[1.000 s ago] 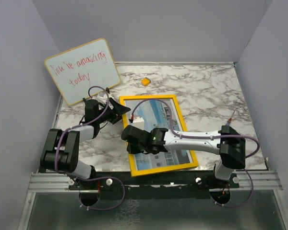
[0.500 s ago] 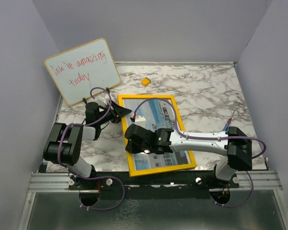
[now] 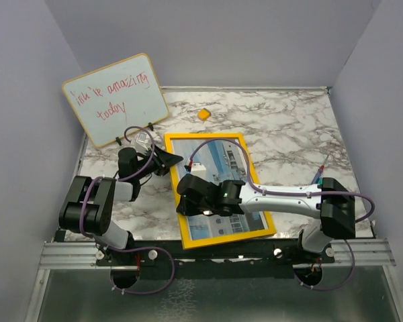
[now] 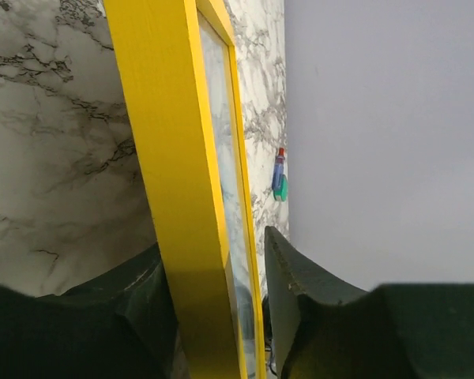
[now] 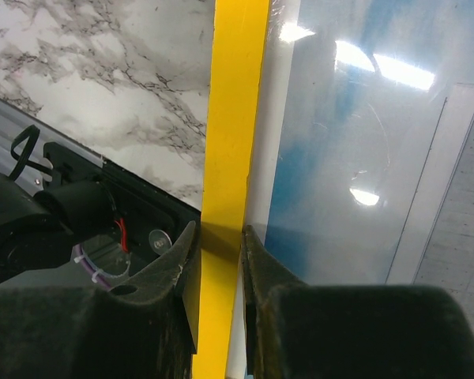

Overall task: Take the photo out of the frame
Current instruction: Turn over the photo frame at the center of the board.

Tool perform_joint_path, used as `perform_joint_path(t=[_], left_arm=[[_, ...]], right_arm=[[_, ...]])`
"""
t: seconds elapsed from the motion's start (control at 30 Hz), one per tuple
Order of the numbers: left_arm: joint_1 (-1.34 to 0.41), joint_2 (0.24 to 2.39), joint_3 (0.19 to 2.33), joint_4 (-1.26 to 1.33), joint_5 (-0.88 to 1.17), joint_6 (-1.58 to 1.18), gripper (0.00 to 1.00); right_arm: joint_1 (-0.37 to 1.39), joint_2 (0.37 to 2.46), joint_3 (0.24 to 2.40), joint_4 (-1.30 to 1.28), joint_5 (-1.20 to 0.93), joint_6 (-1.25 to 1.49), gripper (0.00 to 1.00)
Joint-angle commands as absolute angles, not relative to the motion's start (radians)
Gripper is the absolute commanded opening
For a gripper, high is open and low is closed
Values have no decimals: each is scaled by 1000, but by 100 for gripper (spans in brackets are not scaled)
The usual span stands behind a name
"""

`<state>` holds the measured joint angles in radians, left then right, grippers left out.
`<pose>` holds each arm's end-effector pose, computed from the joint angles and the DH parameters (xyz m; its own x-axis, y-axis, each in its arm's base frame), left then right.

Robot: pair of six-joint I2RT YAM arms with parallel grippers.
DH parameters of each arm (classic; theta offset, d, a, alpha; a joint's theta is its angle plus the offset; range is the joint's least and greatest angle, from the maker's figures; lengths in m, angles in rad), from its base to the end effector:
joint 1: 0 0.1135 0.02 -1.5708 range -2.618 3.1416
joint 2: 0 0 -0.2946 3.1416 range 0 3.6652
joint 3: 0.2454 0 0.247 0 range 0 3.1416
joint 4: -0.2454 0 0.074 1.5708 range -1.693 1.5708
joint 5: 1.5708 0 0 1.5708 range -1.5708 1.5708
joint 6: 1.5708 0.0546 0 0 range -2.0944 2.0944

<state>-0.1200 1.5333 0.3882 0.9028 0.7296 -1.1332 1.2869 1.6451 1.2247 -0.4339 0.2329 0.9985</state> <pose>0.2676 -0.0689 0.1869 -0.7637 -0.5880 -0.2665 0.0943 0.3068 -0.9471 0.1153 0.3503 0.2684 -0.8639 -0.0406 -0.5020 -0.3053 0.8350 0.4578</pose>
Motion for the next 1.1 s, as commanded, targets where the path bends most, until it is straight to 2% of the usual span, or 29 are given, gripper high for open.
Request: perform_joint_path(t=[0.0,0.07,0.13,0.2,0.3,0.33,0.37,0.5,0.6,0.7,1.0,1.07], left_arm=[[-126,1515,380,954,732,-1140,40],[-127,1508,379,952,732,-1141,31],[-126,1496,377,946,731,-1143,27],[-126,1480,379,933,733,-1141,18],[-126,1448,392,873,732,-1116,1],[-126,1436,402,841,731,-1100,0],[-126,1421,416,794,727,-1075,0],[-126,1349,512,464,662,-906,0],[-127,1316,602,249,588,-771,0],[-125,1320,670,112,536,-676,0],[-121,1384,846,-153,463,-476,0],[-121,1392,854,-176,459,-464,0]], right_arm=[[1278,1603,1216,-361,215,1012,1],[1278,1605,1213,-361,210,1016,0],[1278,1605,1206,-359,210,1022,0],[1278,1605,1200,-359,211,1024,1],[1278,1601,1203,-368,212,988,8],[1278,1598,1206,-367,210,962,12],[1278,1592,1210,-369,213,937,19],[1278,1553,1230,-362,196,814,66],[1285,1486,1210,-346,184,709,81],[1294,1372,1128,-316,213,640,85],[1337,996,753,-178,300,375,86],[1382,942,684,-131,362,312,92]])
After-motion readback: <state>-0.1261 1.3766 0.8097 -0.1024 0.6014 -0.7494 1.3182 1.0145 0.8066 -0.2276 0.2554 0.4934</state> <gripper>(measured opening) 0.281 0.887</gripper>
